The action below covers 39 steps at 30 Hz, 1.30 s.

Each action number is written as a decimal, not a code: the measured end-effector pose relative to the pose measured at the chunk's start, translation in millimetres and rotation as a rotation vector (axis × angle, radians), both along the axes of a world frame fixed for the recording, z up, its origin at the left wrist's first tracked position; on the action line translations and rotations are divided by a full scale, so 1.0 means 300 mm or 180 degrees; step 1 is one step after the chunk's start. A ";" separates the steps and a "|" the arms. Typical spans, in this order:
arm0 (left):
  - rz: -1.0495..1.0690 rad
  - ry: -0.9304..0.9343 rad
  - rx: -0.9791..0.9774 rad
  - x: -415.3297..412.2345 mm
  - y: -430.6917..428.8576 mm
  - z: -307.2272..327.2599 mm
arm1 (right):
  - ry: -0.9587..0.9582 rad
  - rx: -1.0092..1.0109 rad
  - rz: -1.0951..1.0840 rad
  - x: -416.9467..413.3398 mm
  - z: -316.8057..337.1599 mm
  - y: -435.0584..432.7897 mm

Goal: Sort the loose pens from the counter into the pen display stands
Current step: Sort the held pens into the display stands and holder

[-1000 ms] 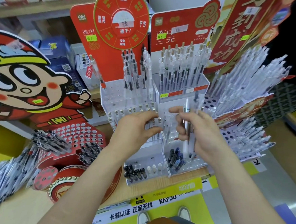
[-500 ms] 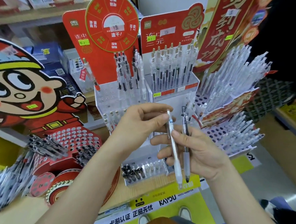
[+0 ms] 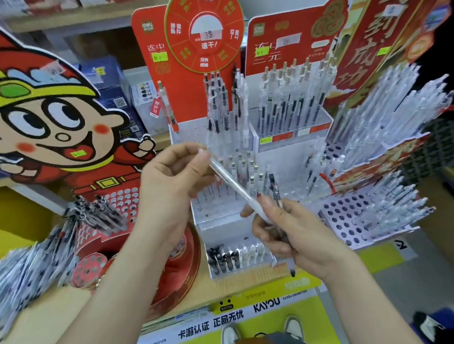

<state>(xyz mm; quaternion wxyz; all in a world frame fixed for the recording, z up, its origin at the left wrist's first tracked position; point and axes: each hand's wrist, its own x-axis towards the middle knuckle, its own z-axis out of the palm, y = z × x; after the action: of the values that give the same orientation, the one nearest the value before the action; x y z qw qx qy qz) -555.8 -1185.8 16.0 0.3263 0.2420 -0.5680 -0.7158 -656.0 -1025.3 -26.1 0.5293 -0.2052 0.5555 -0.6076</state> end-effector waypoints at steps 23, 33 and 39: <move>-0.0160 -0.1202 -0.1507 0.275 -0.042 -0.076 | 0.1756 -0.0041 0.0662 0.199 0.016 -0.216; 0.1296 -0.2030 -0.1912 0.478 -0.260 -0.126 | 0.2185 -0.0665 -0.0664 0.207 0.110 -0.516; 0.1043 -0.2348 -0.2342 0.458 -0.308 -0.161 | 0.2456 -0.0258 -0.0429 0.242 -0.033 -0.692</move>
<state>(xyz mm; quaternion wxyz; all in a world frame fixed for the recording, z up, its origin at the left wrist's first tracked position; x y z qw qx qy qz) -418.5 -1278.3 -32.1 0.2757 0.4322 -0.8126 -0.2772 -583.4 -1232.9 -35.9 0.2320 -0.4023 0.7015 -0.5406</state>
